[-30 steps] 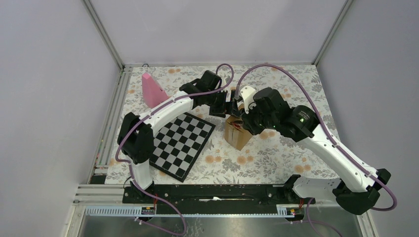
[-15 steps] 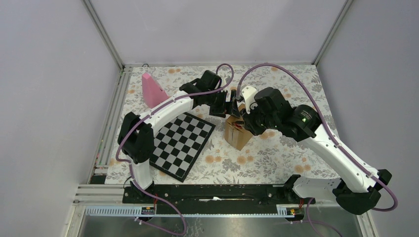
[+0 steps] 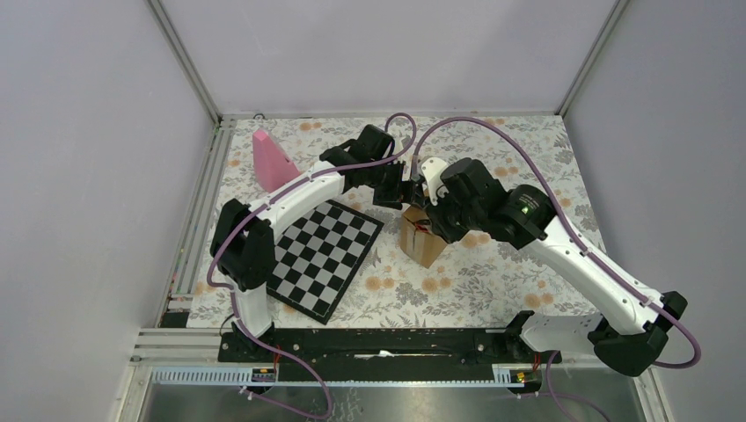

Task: Unpack the express box
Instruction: Cut the express box at the center of the board.

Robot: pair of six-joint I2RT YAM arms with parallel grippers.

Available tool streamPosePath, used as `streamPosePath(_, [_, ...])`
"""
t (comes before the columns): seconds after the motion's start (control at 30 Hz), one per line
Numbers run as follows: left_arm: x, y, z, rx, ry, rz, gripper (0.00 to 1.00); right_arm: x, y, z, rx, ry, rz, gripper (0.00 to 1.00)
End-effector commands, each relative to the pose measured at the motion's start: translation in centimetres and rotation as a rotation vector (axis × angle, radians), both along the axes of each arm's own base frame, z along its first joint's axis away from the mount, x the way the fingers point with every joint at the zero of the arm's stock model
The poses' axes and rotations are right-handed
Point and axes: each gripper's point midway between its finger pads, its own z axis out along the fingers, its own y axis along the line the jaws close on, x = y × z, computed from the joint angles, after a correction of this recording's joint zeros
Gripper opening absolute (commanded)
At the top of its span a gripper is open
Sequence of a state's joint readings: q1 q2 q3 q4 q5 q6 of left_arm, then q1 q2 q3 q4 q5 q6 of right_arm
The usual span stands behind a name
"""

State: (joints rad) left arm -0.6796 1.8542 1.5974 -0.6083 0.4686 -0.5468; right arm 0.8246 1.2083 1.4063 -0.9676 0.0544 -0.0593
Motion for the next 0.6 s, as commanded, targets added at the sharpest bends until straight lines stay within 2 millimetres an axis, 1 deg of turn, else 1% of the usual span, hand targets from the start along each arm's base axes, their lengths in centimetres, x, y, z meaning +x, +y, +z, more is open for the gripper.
streamPosePath(0.0, [0.7,1.5,-3.2,0.121,0.003,0.024,0.84,0.3,-0.3,2.9,0.043,-0.079,-0.028,0.0])
streamPosePath(0.1, [0.8,1.7,-3.4,0.129,0.001,0.028,0.84,0.1,-0.1,5.9,0.12,-0.129,-0.016,0.0])
streamPosePath(0.13, [0.8,1.8,-3.4,0.13,0.0,0.028,0.84,0.0,-0.1,6.5,0.137,-0.138,-0.012,0.0])
streamPosePath(0.2, [0.8,1.8,-3.4,0.132,-0.002,0.029,0.84,-0.3,-0.2,7.1,0.143,-0.137,-0.005,0.0])
streamPosePath(0.57, [0.9,1.9,-3.3,0.133,-0.002,0.032,0.84,-1.8,-1.3,4.5,0.068,-0.049,0.003,0.0])
